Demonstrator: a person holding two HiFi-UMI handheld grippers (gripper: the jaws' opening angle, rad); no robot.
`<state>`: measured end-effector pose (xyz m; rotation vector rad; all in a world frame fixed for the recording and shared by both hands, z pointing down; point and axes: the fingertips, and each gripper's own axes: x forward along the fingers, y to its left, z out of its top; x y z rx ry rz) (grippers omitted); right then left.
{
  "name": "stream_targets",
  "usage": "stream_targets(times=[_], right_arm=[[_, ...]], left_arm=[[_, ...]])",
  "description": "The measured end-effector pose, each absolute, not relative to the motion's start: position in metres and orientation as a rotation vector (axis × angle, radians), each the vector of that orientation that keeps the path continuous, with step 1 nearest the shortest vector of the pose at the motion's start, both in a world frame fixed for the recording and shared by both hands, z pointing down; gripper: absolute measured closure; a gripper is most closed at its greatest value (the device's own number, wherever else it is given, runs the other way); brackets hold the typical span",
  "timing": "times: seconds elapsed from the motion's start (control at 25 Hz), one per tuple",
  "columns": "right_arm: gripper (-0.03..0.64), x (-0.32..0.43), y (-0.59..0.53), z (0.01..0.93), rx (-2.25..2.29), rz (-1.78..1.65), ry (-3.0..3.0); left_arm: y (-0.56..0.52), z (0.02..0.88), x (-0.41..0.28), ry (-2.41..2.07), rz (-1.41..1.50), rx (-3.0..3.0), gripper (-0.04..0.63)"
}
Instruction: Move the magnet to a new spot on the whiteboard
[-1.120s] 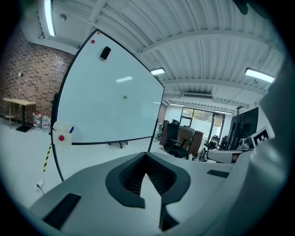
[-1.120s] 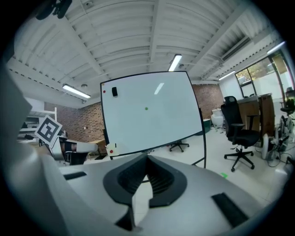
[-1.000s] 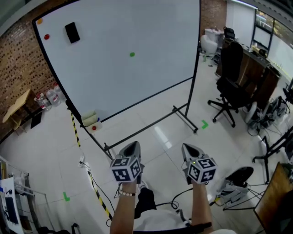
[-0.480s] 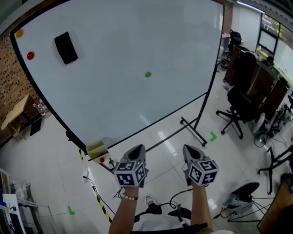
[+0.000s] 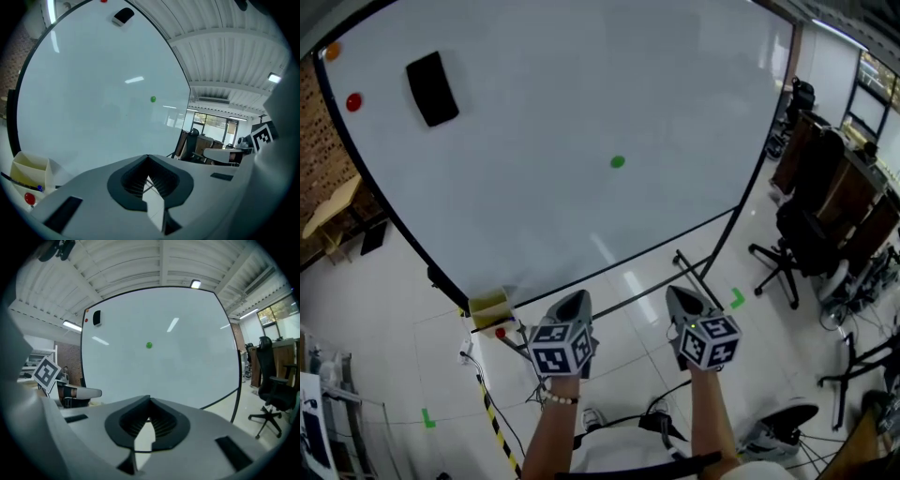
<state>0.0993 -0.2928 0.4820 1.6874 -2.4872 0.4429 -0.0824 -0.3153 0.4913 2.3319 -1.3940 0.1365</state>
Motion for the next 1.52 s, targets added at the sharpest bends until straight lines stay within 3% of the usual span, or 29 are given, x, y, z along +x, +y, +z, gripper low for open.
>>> stream_targets(times=[0.8,0.88,1.12,1.52], right_arm=[[0.587,0.103,-0.393,0.424,1.540,0.207,-2.613],[0.523,0.097,-0.408,0.408,1.552,0.154,-2.615],[0.442,0.070,-0.448,0.361,1.564,0.000,-2.622],[0.407,0.036,-0.502,0.323,1.568,-0.171,-2.553]], left_arm=[[-0.350,0.473,-0.077,-1.597,0.055,2.234,0.601],[-0.353,0.471,-0.078,-1.601,0.057,2.238,0.601],[-0.362,0.465,-0.089,-1.618,0.056,2.239,0.601],[-0.369,0.467,-0.108,-1.642,0.047,2.215,0.601]])
